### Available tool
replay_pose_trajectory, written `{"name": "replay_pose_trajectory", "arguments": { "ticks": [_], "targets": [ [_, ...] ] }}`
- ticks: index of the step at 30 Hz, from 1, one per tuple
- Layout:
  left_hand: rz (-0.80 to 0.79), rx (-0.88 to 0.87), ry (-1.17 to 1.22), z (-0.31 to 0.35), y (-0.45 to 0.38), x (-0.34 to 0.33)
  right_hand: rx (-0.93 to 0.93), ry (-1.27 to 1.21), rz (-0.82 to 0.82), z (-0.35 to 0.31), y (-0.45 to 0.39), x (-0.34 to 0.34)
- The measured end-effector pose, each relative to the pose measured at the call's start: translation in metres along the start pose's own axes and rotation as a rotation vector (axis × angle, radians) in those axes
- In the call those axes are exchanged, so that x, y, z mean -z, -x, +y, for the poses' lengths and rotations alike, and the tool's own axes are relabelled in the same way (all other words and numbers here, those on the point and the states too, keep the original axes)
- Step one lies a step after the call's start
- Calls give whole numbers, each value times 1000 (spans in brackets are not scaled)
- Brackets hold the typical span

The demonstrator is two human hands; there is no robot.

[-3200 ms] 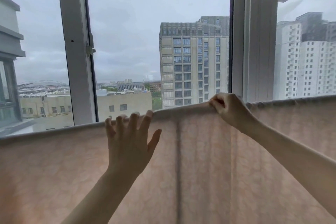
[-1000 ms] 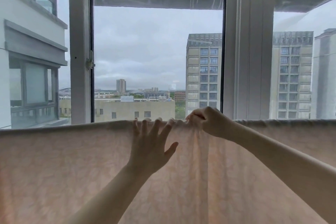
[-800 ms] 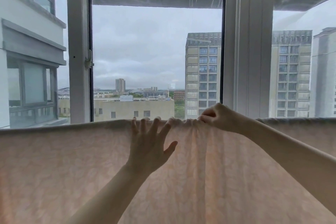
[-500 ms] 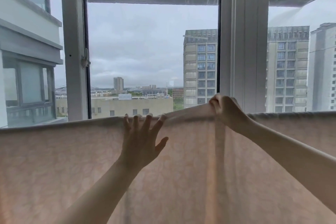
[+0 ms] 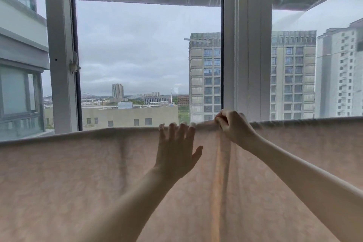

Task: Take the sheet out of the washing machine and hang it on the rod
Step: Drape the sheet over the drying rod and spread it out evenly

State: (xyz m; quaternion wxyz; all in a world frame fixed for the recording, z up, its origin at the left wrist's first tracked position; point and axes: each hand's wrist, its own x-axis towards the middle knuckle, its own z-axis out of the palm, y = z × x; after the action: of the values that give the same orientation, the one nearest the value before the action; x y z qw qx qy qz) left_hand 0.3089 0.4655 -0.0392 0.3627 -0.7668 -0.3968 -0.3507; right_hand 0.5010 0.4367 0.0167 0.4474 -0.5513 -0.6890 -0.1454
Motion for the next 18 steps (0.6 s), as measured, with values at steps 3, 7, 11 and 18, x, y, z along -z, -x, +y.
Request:
{"name": "replay_pose_trajectory", "arguments": {
  "ticks": [3, 7, 11, 18],
  "targets": [
    [24, 26, -19, 4, 1, -7, -1, -89, -112, 0, 4, 12],
    [31, 15, -25, 1, 0, -11, -61, -164, -270, 6, -3, 35],
    [48, 18, -33, 1, 0, -12, -13, 89, -189, 16, 0, 40],
    [82, 1, -61, -5, 2, -13, -175, 125, 168, 24, -5, 35]
  ]
}}
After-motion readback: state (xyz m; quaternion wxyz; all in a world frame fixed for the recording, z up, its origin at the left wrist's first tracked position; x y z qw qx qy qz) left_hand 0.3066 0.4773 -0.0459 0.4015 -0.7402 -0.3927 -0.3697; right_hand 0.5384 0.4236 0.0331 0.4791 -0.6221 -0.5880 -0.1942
